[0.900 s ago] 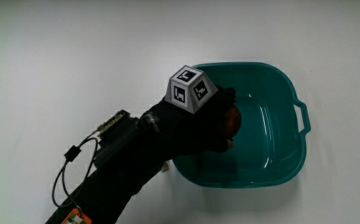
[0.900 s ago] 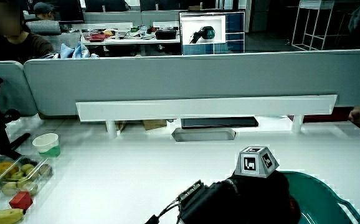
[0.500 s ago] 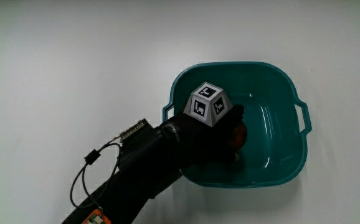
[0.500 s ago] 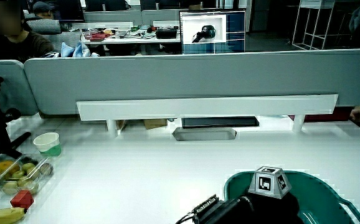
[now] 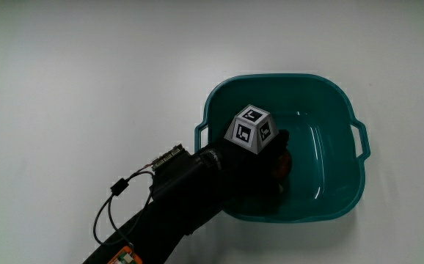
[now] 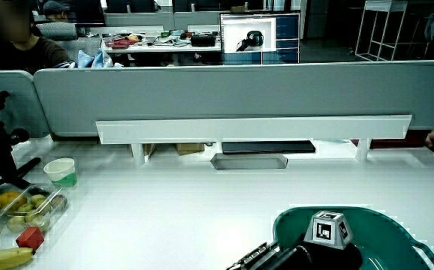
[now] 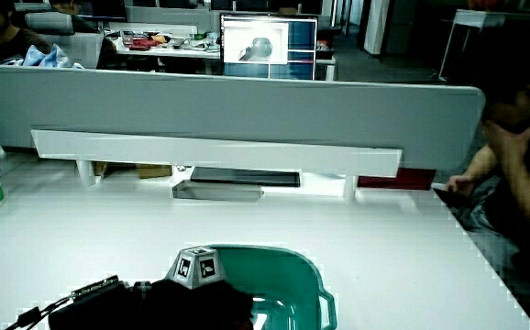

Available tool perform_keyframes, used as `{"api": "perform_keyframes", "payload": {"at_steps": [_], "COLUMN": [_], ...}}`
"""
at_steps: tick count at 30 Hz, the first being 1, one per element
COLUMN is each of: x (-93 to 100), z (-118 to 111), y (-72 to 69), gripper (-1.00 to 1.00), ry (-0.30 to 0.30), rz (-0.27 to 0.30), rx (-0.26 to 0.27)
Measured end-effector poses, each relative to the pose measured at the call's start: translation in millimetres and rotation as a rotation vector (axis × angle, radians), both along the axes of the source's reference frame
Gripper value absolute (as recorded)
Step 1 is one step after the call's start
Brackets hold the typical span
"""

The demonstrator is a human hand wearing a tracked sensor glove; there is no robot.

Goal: Place apple into plate

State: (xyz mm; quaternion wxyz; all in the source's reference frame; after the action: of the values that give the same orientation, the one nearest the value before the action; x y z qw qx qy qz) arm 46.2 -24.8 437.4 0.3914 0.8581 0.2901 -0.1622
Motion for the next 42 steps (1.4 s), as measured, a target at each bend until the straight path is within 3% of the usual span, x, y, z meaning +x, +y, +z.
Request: {"api": "perform_keyframes", "payload": {"at_steps": [4, 14, 20, 24, 29, 30, 31, 32, 34, 35, 36, 37, 38, 39, 42], "x": [0.5, -7.0, -7.5, -10.6, -21.8, -25.6, -28.2, -34.0, -43.1, -48.6, -53.2, -59.4, -64.5, -69.9, -80.7], "z": [1, 5, 6, 2, -15, -19, -16, -27, -31, -37, -31, -43, -44, -55, -57], "y": [-0.1, 1.0, 2.3, 2.1, -0.3, -2.2, -5.6, -8.5, -15.4, -19.1, -23.7, -25.9, -28.7, -28.8, -34.9], "gripper": [0.00, 0.00, -0.30, -0.50, -0.75, -0.80, -0.85, -0.90, -1.00, -1.00, -1.00, -1.00, -1.00, -1.00, -1.00], "ry": [0.003, -0.031, -0.051, -0.031, 0.053, 0.068, 0.092, 0.108, 0.144, 0.183, 0.233, 0.209, 0.231, 0.194, 0.168], "rz": [0.001, -0.051, -0.052, -0.057, -0.064, -0.076, -0.054, -0.084, -0.088, -0.098, -0.066, -0.093, -0.094, -0.161, -0.185], "rx": [0.000, -0.078, -0.095, -0.089, -0.024, 0.011, 0.116, 0.056, 0.163, 0.130, 0.194, 0.204, 0.216, 0.178, 0.196]}}
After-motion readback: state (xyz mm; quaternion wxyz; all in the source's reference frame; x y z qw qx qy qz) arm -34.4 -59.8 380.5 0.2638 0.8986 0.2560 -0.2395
